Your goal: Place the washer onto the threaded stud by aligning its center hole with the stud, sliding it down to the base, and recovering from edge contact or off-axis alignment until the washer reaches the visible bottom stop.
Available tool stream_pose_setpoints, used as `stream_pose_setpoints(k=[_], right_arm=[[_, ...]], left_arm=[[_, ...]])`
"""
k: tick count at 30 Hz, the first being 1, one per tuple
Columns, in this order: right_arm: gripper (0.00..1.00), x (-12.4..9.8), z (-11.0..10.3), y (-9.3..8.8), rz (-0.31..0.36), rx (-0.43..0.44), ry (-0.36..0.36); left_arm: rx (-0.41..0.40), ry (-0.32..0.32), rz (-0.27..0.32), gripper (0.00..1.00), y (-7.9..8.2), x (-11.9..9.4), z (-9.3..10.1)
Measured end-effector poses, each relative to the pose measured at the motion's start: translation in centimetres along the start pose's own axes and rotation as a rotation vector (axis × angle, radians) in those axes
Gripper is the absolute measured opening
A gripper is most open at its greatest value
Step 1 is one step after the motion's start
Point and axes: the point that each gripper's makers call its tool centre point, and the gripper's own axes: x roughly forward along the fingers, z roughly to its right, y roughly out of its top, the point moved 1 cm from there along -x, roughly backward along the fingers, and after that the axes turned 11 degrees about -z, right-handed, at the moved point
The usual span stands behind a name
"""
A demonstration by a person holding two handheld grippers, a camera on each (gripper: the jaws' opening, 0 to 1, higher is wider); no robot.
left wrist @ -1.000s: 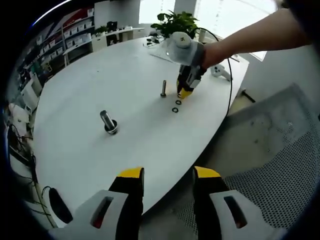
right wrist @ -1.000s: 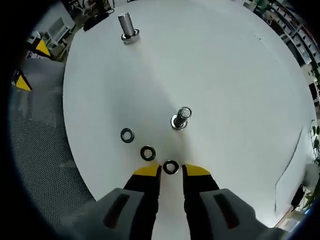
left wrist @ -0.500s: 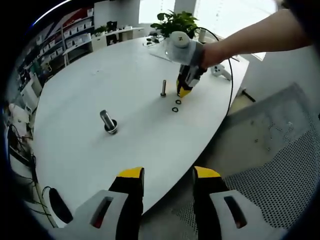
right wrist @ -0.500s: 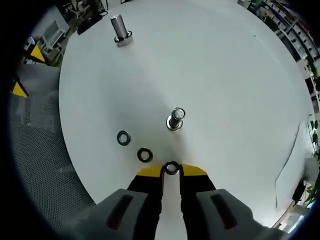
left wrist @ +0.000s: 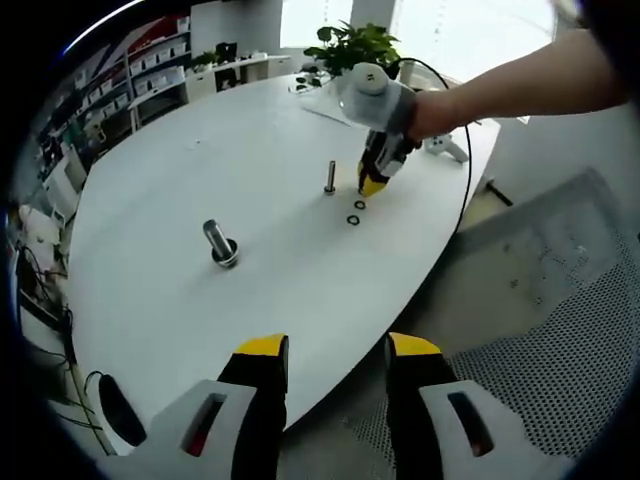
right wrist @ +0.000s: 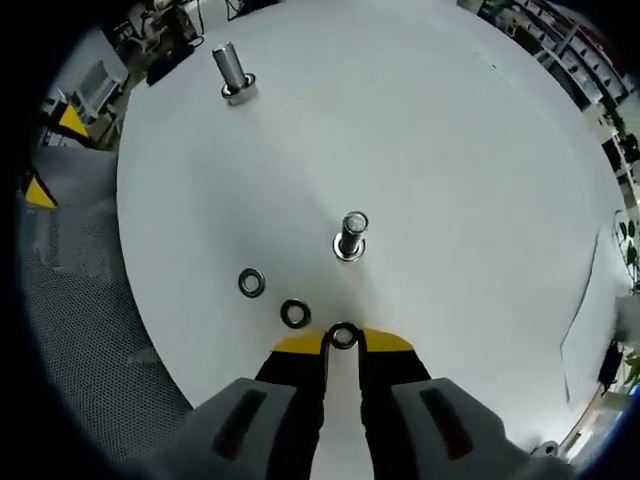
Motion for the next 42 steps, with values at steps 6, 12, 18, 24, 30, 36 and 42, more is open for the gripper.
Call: stream_pose_setpoints(k=[6, 12, 18, 24, 30, 36, 42], right_arm=[[0.14, -1.8, 0.1, 1.1, 0.060, 0.041, 0.015], [0.14, -3.7, 0.2, 2.4, 0.101, 0.034, 0.011], [0.14, -5.0, 0.3, 3.1, 0.126, 0.020, 0.000], [0.14, -6.0, 0.6, 3.6, 0.155, 0.012, -0.024], [0.14, -6.5, 0.5, 4.0, 0.168, -0.004, -0.033], [0.14, -6.6, 0.2, 4.9, 0.176, -0.029, -0.035], [0.14, -6.2, -0.1, 5.3, 0.161, -0.060, -0.041]], left_arm=[[0.003, 0.002, 0.002, 0.37, 0.1, 0.0, 0.0], [0.007, 0.002, 0.000, 0.37, 0.1, 0.0, 0.0], [0.005, 0.003, 0.000, 0.37, 0.0, 0.0, 0.0], [0.007, 0.004, -0.002, 0.37, 0.0, 0.0, 0.0], [0.007, 0.004, 0.000, 0.37, 0.0, 0.0, 0.0], [0.007, 0.003, -0.001, 0.37, 0.0, 0.0, 0.0], [0.007, 0.004, -0.003, 0.37, 0.0, 0.0, 0.0]])
